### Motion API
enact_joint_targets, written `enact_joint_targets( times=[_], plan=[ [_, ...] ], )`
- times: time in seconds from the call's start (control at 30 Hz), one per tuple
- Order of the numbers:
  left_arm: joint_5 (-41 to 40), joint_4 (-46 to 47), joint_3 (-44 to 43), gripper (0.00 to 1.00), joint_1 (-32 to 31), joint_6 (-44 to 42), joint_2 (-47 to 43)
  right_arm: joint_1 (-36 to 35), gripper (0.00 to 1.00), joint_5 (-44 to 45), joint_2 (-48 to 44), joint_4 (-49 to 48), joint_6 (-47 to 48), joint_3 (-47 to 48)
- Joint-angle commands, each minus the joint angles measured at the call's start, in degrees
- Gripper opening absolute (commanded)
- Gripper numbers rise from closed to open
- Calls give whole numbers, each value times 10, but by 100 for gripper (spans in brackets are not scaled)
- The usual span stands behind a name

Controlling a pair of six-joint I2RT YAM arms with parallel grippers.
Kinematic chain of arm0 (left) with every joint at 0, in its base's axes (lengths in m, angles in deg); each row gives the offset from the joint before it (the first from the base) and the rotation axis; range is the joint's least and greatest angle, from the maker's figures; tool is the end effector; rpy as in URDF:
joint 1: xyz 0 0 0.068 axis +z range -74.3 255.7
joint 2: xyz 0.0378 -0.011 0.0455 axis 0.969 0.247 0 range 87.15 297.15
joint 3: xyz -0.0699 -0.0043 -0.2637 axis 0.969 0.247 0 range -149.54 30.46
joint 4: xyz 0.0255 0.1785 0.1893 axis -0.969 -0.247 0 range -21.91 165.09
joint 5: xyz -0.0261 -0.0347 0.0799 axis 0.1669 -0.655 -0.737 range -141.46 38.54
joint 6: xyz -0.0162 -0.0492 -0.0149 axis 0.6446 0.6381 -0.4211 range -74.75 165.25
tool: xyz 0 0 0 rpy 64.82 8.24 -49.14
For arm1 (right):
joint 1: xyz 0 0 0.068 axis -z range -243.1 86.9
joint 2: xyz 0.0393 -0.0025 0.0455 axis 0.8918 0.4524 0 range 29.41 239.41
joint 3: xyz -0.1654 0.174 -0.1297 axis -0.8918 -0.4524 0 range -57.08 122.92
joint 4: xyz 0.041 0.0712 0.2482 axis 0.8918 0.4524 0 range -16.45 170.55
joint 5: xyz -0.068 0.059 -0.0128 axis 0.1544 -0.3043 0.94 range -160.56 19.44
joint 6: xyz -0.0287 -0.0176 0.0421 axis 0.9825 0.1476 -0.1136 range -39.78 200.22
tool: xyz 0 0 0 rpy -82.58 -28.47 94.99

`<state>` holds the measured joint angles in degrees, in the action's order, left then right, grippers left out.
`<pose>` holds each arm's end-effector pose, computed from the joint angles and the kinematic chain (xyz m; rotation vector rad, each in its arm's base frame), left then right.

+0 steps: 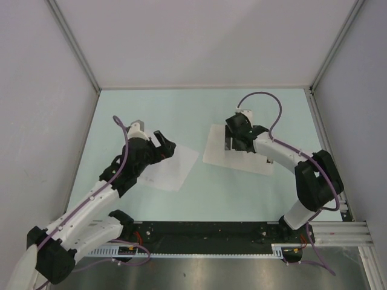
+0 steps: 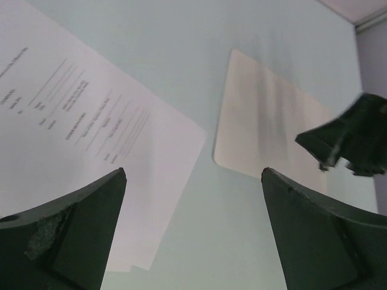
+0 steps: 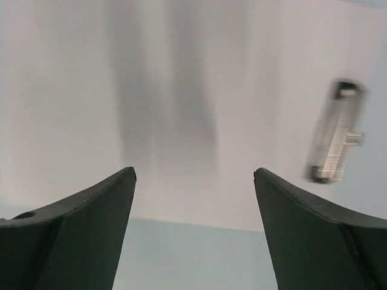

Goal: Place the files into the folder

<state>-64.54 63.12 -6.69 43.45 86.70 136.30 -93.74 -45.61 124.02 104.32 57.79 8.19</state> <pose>0.1723 -0.0992 0.2768 -0.3123 2.0046 -0.6029 0.2977 0.1588 0.2169 -0.0313 2.4853 -0.1950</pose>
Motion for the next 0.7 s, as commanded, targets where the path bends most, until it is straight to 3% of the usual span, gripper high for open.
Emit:
enact_joint_targets(
  times=[0.0, 0.03, 0.13, 0.33, 0.43, 0.6, 0.67],
  plan=[
    [88, -31, -35, 100, 81, 18, 95, -71, 84, -182, -10, -122, -188, 20],
    [157, -6, -38, 100, 101, 23, 113, -86, 84, -201, -3, -142, -210, 20],
    [205, 74, -26, 99, 151, 60, 166, -131, 83, -201, 25, -235, -258, 20],
    [178, 102, -42, 100, 191, 113, 275, -165, 76, -184, 104, -329, -298, 21],
    [163, 98, -28, 100, 197, 153, 304, -172, 73, -156, 130, -326, -283, 25],
    [140, 102, 11, 100, 203, 182, 300, -178, 76, -118, 146, -311, -256, 26],
    [133, 97, 21, 100, 203, 189, 293, -181, 82, -117, 158, -316, -251, 26]
  ],
)
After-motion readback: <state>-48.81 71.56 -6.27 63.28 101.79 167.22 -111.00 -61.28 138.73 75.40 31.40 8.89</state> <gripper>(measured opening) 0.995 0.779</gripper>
